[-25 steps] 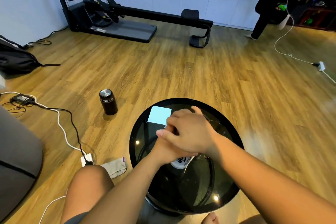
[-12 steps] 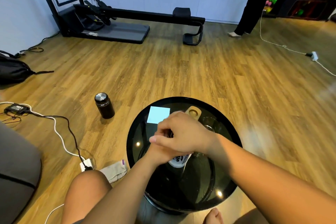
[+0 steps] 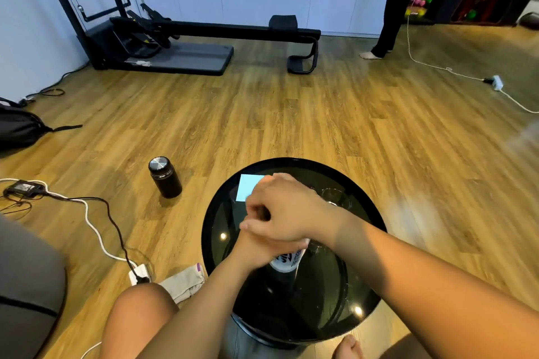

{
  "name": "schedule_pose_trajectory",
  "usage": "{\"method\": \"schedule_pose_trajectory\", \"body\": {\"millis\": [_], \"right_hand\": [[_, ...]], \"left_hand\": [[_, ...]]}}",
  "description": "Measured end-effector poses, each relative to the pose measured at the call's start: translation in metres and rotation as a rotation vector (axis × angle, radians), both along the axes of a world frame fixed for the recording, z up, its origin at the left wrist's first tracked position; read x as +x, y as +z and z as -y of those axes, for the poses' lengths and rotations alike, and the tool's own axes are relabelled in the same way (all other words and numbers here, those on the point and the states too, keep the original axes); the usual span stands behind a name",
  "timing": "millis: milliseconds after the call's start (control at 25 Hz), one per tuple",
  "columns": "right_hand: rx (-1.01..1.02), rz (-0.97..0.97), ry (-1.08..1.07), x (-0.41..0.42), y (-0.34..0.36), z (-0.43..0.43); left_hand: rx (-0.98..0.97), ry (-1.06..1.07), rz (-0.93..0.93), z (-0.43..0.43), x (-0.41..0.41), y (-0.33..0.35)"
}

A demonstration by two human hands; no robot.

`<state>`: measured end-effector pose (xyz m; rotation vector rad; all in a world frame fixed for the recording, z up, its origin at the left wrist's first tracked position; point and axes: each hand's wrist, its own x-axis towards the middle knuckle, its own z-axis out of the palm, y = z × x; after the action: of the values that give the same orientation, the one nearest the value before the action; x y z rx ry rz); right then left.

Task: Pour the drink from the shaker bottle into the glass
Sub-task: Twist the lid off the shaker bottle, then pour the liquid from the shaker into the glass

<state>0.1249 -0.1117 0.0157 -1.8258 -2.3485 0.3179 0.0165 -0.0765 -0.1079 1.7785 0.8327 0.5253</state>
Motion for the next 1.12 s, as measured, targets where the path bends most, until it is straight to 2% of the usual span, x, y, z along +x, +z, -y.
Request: {"method": "schedule_pose_trajectory", "body": {"millis": [40, 160, 280, 400, 480, 600, 680, 880, 1120], "right_hand": [[0.023, -0.018, -0.059, 0.006, 0.0, -0.001], [-0.025, 0.251, -0.295, 0.019, -0.008, 0.005], [-0.032, 0.313, -0.182, 0.024, -0.015, 0.011], [0.012, 0.196, -0.046, 0.04, -0.005, 0.025], [0.071, 0.028, -0.053, 0.051, 0.0, 0.042], [0.131, -0.241, -0.297, 0.078, -0.008, 0.072], [0.109, -0.335, -0.461, 0.098, -0.026, 0.097], [0.023, -0.4, -0.623, 0.114, -0.108, 0.143], [0.002, -0.28, -0.592, 0.101, -0.188, 0.143]], "left_hand": [[-0.001, 0.028, 0.007, -0.001, 0.0, 0.0], [-0.008, 0.061, 0.009, -0.003, -0.002, -0.001], [0.027, 0.059, -0.021, -0.004, -0.003, 0.0], [0.08, 0.091, -0.012, -0.001, -0.002, -0.002], [0.098, 0.082, -0.014, 0.001, -0.002, 0.003], [0.093, 0.077, 0.029, 0.002, -0.001, 0.009], [0.117, 0.104, 0.014, 0.005, 0.0, 0.011], [0.132, 0.108, 0.015, 0.009, -0.003, 0.004], [0.214, 0.188, 0.109, 0.018, 0.006, -0.003]]}}
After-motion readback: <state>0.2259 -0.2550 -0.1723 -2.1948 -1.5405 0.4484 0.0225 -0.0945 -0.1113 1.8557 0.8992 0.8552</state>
